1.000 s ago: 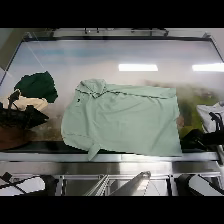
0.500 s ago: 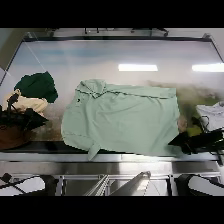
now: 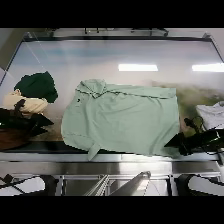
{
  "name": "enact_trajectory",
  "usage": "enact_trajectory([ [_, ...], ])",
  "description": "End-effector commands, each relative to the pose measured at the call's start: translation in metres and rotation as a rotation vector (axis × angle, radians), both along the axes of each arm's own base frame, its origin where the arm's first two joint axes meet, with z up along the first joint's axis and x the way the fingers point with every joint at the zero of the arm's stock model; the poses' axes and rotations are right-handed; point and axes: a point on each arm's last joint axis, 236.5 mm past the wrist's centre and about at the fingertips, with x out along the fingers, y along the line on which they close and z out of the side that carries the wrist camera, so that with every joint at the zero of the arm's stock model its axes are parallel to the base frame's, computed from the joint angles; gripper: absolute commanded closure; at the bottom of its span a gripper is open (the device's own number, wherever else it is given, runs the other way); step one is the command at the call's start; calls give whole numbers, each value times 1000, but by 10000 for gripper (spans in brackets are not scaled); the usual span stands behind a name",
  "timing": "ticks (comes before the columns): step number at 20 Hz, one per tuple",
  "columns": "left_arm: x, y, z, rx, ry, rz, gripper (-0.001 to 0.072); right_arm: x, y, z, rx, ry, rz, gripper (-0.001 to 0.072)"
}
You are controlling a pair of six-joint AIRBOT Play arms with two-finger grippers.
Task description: Fold the shirts.
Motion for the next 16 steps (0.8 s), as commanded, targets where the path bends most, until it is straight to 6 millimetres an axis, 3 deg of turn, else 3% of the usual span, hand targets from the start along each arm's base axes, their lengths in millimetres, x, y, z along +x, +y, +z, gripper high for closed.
enact_trajectory([
  [1, -3, -27, -24, -5, 46, -80, 61, 22, -14, -19, -99, -65, -66, 283],
  [4, -3, -56, -45, -36, 90, -134, 60, 20, -11, -16, -81, -56, -58, 283],
  [5, 2, -67, -45, -65, 78, -136, 132, 19, -10, -15, -78, -54, -57, 282],
  [6, 8, -76, -44, -95, 55, -130, 137, 19, -10, -15, -77, -54, -58, 282],
  [11, 11, -83, -41, -127, 48, -116, 152, 17, -8, -12, -63, -43, -53, 282],
  [12, 9, -84, -42, -129, 53, -117, 335, 17, -8, -12, -63, -43, -53, 282],
  [13, 6, -85, -43, -131, 49, -128, 605, 16, -8, -12, -62, -43, -53, 282],
  [14, 4, -85, -44, -134, 43, -140, 684, 16, -8, -12, -62, -43, -53, 282],
  [16, 2, -84, -45, -131, 44, -146, 684, 15, -6, -10, -50, -37, -47, 283],
])
